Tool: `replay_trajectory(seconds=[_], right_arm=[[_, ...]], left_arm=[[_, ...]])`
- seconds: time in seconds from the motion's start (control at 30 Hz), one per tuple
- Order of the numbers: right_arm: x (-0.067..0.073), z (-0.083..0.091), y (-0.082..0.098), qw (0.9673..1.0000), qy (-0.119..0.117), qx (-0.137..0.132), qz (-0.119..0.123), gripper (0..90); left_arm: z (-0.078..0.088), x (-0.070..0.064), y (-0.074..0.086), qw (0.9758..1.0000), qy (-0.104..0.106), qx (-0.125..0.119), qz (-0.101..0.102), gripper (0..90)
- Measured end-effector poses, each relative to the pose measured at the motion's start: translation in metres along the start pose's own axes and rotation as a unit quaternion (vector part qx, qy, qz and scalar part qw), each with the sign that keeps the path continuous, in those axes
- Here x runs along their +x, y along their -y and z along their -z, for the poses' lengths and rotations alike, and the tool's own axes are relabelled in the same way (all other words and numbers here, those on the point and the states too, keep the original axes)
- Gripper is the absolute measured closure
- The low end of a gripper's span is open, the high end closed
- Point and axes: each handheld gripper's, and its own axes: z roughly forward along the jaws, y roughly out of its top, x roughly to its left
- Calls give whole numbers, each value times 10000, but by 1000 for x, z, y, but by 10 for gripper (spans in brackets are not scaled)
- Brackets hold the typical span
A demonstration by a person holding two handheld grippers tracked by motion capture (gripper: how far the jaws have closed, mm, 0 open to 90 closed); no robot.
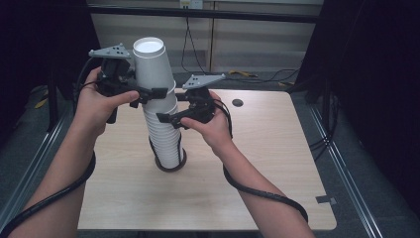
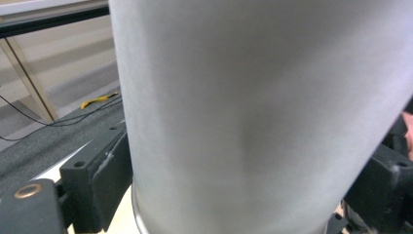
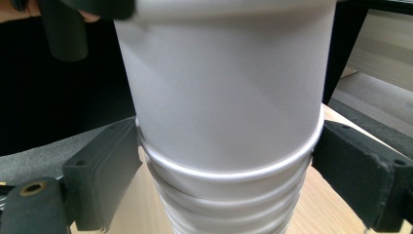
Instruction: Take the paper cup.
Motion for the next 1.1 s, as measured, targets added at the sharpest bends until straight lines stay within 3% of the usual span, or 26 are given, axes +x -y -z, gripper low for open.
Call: replay_trajectory(seconds=[0.7,1.1], right_arm=[[-1,0,1,10000,-21,-14,31,99],[-2,1,2,10000,-40,8,24,100]], left_arm=[[12,-1,-16,9998,8,-183,54,112],[18,-1,-23,9998,36,-150,104,120]])
